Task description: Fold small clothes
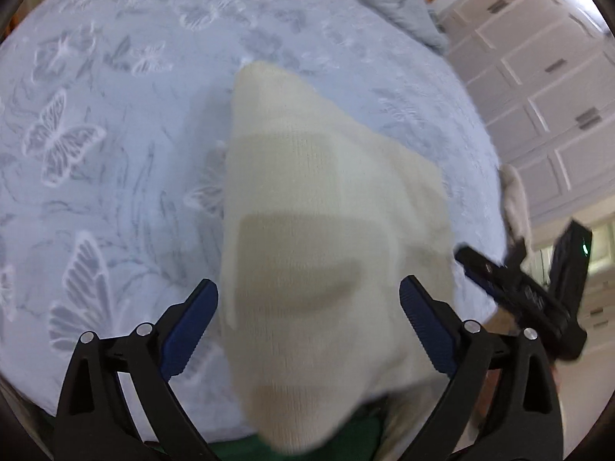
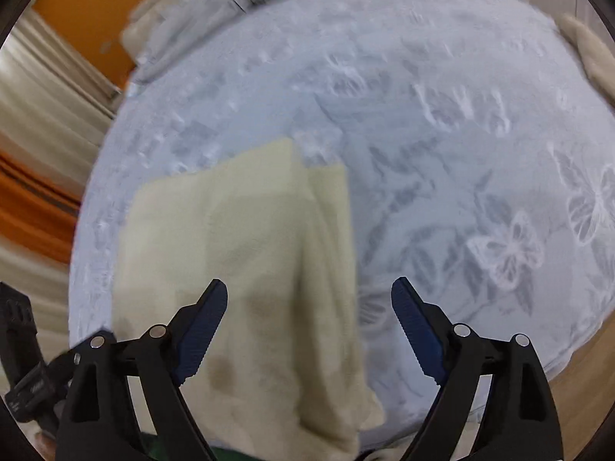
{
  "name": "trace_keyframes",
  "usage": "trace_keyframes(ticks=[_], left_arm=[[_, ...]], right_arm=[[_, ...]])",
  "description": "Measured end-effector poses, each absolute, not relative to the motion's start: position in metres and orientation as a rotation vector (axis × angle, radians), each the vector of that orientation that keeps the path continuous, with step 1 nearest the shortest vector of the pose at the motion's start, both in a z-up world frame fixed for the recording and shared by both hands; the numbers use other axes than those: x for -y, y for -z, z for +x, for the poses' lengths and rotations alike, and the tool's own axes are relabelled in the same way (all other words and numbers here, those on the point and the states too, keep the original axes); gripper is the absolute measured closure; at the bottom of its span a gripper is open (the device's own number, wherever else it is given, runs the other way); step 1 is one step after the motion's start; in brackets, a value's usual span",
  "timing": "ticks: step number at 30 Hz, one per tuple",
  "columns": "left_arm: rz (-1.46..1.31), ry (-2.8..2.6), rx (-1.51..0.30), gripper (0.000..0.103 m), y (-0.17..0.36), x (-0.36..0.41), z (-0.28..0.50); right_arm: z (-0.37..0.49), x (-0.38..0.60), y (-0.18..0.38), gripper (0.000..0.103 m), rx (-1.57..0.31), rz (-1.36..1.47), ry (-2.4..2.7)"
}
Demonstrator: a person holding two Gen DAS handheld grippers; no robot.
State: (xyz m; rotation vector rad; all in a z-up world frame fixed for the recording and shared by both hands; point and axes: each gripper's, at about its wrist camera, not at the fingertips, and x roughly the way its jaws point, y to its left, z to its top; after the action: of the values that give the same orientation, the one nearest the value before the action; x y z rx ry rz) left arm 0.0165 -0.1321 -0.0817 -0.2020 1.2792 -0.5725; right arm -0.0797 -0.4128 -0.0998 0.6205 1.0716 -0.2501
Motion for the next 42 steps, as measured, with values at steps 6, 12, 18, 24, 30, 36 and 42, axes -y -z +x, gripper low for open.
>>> trace_keyframes(ticks=[6, 12, 18, 24, 30, 36, 42], left_arm=[[-0.315, 0.533, -1.426, 0.005, 0.132, 0.141, 0.039], [-0.329, 0.560, -1.509, 0.034, 0.125, 0.146, 0.041], [-0.346, 0.670, -1.444, 0.049, 0.062, 0.135, 0.027], [-0.331, 0.787, -1.244, 0.049, -0.030, 0.087, 0.005], [-0.292, 0.837, -1.021, 0.048, -0.110, 0.026, 0.003], [-0.307, 0.773, -0.996, 0.018, -0.071, -0.016, 0.044], [-0.306, 0.488, -1.253, 0.023, 0.073, -0.064, 0.066]], right_arm=[[-0.066, 0.425, 0.165, 0.006, -1.170, 0.988, 0.126], [-0.062, 0.400, 0.141, 0.062, -1.110, 0.902, 0.142], [-0.081, 0.374, 0.062, 0.065, -0.973, 0.825, 0.101], [-0.094, 0.333, -0.041, 0.065, -0.806, 0.686, 0.029], [-0.082, 0.284, -0.120, 0.064, -0.654, 0.598, -0.083], [-0.021, 0.251, -0.070, 0.052, -0.731, 0.596, -0.166], [-0.010, 0.244, 0.055, 0.050, -0.982, 0.679, 0.032]])
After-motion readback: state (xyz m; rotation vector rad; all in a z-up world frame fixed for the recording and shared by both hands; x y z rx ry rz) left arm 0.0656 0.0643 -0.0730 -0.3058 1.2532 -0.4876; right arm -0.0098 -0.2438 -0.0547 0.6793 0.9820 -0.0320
